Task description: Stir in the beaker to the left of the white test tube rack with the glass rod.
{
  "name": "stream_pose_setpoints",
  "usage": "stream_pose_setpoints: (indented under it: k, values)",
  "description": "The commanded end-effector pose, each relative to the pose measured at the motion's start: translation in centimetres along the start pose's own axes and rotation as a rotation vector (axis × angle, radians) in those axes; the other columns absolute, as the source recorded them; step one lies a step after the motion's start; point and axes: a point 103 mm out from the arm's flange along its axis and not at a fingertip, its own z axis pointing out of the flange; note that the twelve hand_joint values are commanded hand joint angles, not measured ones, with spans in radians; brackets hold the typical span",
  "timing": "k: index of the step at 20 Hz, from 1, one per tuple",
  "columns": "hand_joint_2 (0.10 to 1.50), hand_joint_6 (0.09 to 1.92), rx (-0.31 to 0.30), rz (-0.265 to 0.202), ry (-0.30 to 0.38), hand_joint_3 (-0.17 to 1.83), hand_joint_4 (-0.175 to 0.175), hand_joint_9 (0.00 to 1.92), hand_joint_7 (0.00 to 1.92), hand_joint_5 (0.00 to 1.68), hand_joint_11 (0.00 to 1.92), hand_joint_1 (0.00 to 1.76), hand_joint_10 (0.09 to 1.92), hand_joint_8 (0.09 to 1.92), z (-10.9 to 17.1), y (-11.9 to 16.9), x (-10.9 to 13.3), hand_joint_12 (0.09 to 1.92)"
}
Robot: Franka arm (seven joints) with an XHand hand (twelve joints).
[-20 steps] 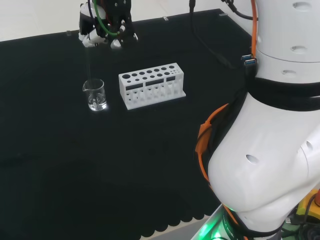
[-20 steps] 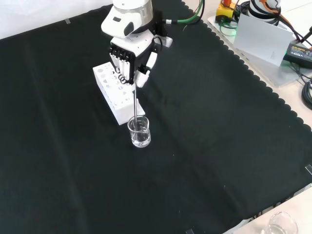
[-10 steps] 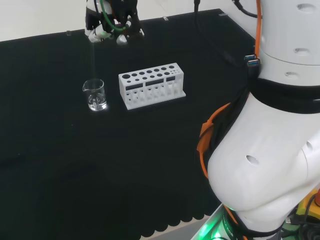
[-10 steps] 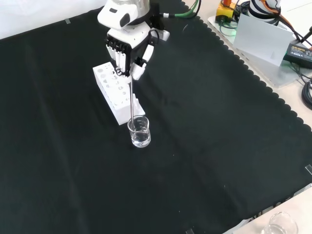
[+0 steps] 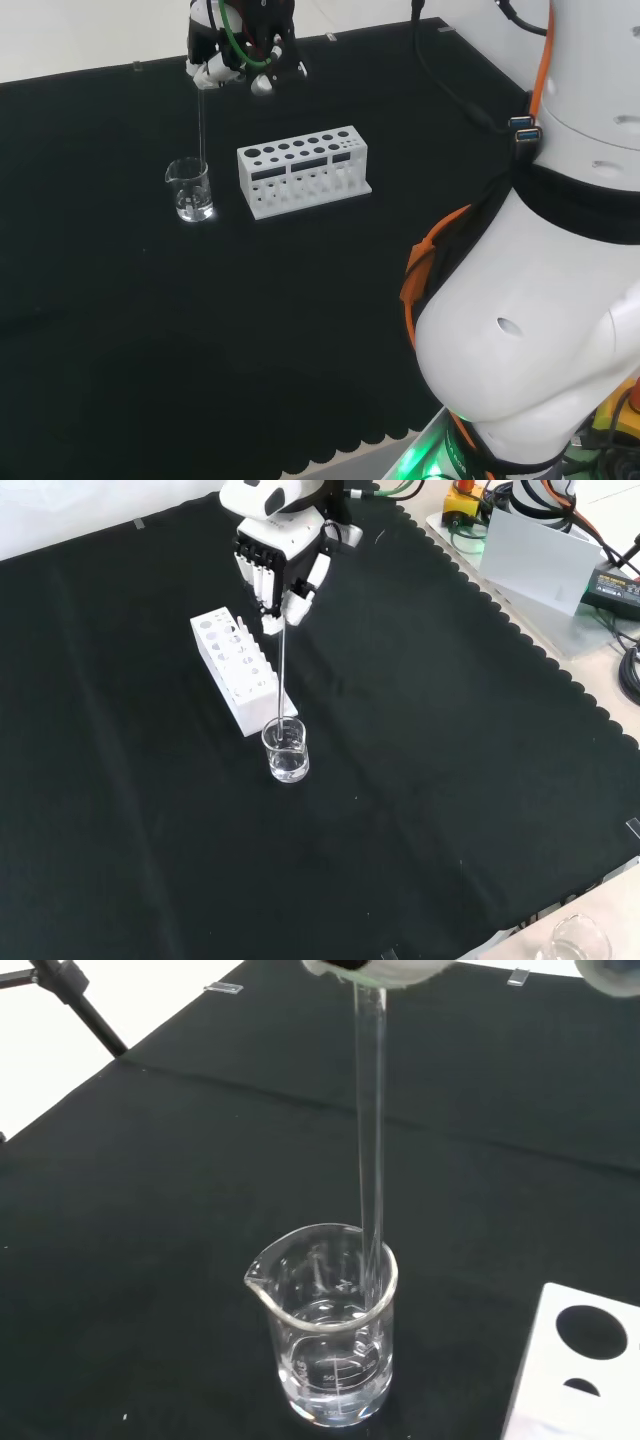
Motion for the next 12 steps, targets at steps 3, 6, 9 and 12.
stream_pose_setpoints:
  k: [3,6,9,12]
  values:
    - [1.03,0.09,0.009,-0.037,0.01,-0.17,-0.169,1.73,1.46,1.45,1.66,1.33,0.4,0.4,0.6,1.6,2.1,0.38]
    - [1.03,0.09,0.007,-0.05,0.025,-0.17,-0.169,1.73,1.46,1.45,1.66,1.33,0.4,0.4,0.8,2.0,2.8,0.38]
    - [1.03,0.09,0.006,-0.054,0.024,-0.17,-0.169,1.73,1.46,1.45,1.66,1.33,0.4,0.4,0.8,2.4,2.9,0.38]
    - [1.03,0.09,-0.002,-0.052,0.028,-0.17,-0.169,1.73,1.46,1.45,1.66,1.33,0.4,0.4,0.7,2.9,2.3,0.38]
